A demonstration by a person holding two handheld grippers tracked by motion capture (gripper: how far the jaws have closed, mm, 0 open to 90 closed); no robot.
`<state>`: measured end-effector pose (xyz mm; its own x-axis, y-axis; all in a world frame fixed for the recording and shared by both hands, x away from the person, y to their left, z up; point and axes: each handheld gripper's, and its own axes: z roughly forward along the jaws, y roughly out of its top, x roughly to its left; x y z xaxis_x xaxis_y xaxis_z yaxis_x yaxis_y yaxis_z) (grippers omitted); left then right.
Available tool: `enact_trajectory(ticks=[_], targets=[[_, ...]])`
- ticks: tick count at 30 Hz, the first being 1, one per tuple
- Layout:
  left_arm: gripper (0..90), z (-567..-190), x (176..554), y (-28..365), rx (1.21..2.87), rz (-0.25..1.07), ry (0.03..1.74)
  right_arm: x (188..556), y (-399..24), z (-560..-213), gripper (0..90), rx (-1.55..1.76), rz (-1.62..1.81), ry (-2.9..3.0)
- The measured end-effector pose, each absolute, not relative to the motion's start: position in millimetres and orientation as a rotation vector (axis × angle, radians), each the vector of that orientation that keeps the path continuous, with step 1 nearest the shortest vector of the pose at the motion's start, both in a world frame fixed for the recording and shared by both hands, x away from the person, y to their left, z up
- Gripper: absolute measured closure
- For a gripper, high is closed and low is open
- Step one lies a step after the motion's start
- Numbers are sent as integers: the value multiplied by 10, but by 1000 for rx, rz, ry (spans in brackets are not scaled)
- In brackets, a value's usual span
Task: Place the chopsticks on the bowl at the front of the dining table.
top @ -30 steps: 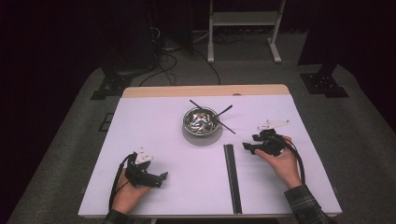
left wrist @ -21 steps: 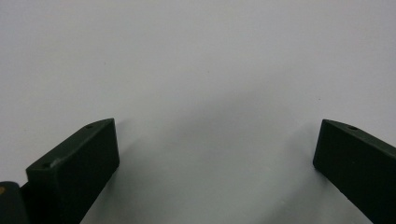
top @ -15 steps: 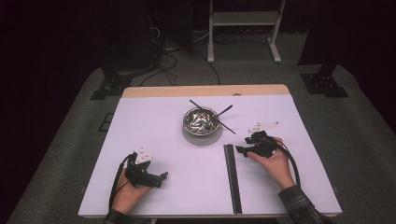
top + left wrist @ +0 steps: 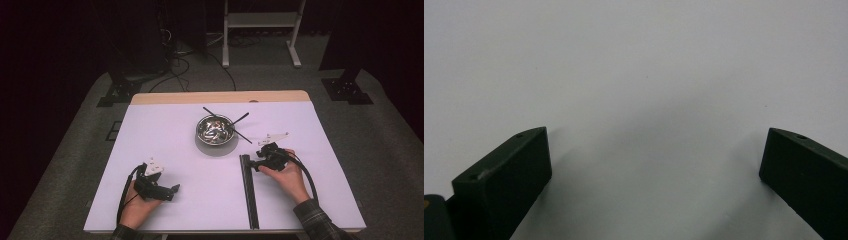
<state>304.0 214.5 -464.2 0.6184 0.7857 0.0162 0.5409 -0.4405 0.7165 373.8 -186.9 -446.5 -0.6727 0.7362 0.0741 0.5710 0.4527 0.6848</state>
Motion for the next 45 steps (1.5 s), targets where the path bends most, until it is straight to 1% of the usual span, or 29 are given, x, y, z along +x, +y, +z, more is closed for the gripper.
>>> enact_trajectory(ticks=[25, 38, 45], targets=[[0, -4642, 3040, 2145, 2154, 458, 1036, 3732, -1924, -4500, 402, 1141, 984, 2469], [0, -4641, 3040, 2146, 2155, 458, 1036, 3622, -2081, -4411, 402, 1186, 1041, 2421], [0, -4640, 3040, 2147, 2157, 458, 1034, 3504, -2145, -4353, 402, 1187, 1067, 2401]])
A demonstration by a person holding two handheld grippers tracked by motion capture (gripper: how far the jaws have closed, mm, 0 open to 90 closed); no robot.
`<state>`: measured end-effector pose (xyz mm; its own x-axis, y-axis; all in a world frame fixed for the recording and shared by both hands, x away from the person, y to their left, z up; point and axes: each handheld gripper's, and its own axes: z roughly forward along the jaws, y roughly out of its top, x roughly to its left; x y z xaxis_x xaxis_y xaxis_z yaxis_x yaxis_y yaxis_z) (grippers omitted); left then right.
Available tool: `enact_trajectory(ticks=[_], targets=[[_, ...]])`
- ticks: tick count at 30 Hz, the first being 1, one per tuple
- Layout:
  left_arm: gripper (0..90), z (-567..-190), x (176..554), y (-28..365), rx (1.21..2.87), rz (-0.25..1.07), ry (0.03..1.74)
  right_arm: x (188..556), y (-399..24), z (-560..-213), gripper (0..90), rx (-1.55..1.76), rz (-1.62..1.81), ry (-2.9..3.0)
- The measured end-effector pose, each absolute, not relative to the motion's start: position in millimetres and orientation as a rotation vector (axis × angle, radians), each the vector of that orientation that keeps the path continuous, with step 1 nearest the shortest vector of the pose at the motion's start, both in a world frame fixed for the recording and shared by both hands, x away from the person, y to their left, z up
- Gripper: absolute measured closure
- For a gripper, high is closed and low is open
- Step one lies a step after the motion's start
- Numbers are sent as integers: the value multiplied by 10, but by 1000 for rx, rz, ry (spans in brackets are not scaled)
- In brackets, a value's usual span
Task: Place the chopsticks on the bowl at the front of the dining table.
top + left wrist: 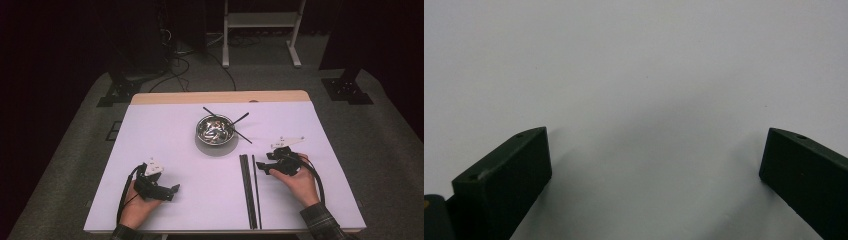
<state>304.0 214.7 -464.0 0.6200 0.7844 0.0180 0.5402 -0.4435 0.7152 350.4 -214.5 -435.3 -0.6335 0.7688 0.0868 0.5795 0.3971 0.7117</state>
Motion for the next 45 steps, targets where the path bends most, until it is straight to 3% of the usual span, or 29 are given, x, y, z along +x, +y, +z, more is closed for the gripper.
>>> enact_trajectory(ticks=[45], targets=[[0, -4640, 3039, 2147, 2158, 459, 1034, 2759, -2146, -4478, 365, 1153, 1086, 2470]])
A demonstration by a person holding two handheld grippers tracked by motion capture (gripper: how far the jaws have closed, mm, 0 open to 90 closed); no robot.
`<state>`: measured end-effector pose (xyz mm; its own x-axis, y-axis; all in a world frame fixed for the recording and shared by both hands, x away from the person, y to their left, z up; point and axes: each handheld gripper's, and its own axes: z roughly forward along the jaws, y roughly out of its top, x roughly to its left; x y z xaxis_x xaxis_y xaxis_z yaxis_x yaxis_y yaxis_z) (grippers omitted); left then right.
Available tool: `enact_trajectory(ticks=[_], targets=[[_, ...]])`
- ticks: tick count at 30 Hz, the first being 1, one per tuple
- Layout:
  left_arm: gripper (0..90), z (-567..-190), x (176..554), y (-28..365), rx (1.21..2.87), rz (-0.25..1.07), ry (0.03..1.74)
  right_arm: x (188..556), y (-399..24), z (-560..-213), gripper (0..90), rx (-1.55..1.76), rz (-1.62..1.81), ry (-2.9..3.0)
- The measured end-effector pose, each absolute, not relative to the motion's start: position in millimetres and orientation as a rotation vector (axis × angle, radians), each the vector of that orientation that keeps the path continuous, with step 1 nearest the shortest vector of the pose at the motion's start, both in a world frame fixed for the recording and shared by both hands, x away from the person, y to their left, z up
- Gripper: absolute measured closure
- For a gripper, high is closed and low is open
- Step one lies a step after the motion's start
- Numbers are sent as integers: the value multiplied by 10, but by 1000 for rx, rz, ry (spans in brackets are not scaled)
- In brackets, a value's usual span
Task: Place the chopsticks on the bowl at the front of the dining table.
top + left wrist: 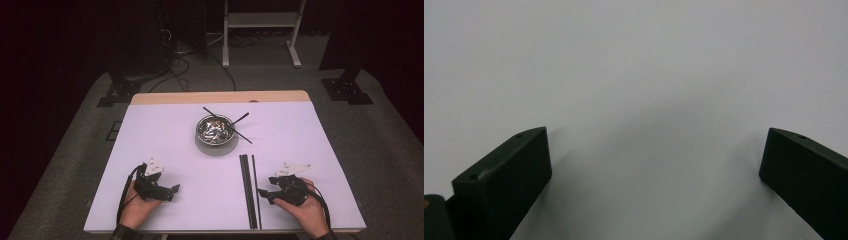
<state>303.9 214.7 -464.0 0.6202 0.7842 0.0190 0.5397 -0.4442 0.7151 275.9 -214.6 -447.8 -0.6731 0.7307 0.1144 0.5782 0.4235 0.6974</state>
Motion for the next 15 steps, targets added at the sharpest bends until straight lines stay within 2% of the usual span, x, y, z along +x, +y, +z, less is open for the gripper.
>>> enact_trajectory(ticks=[15], targets=[[0, -4640, 3039, 2147, 2157, 459, 1034, 2571, -2074, -4539, 359, 1131, 1070, 2497]])
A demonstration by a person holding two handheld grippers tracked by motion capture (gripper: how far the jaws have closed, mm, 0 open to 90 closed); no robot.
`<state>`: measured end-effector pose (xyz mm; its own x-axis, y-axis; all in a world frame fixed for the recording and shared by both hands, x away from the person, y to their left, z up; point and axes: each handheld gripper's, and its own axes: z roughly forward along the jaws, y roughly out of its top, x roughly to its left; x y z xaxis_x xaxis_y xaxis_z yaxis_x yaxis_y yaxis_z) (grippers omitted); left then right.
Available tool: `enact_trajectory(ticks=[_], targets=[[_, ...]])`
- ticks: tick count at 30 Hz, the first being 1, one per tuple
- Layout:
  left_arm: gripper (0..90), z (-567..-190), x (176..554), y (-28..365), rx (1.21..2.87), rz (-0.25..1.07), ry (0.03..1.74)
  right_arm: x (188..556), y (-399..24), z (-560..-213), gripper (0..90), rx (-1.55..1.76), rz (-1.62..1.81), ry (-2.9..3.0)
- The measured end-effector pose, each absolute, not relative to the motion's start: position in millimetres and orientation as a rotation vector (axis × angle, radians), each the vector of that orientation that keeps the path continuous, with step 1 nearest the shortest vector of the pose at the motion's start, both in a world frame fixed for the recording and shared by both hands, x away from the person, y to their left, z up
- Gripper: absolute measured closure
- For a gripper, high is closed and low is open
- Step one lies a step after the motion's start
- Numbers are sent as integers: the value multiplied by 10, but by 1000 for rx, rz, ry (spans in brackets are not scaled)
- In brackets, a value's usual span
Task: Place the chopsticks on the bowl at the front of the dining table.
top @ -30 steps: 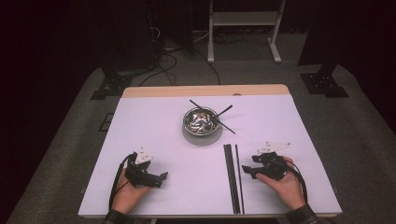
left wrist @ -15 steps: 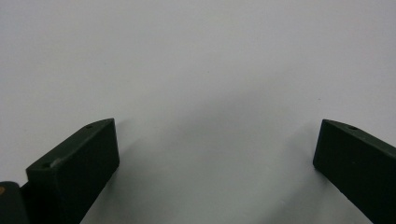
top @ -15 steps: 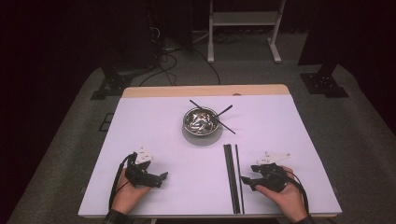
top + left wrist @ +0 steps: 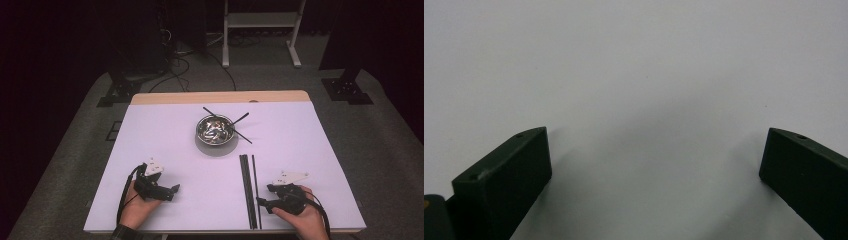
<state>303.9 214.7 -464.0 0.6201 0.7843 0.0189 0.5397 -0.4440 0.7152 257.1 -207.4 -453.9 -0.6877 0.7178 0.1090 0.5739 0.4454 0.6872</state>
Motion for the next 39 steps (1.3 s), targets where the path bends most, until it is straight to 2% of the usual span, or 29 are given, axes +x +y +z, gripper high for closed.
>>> enact_trajectory(ticks=[22, 39], targets=[[0, -4640, 3039, 2147, 2157, 459, 1034, 2522, -2018, -4538, 353, 1076, 1004, 2494], [0, -4640, 3039, 2147, 2157, 460, 1034, 2569, -2167, -4534, 353, 1107, 941, 2454]])
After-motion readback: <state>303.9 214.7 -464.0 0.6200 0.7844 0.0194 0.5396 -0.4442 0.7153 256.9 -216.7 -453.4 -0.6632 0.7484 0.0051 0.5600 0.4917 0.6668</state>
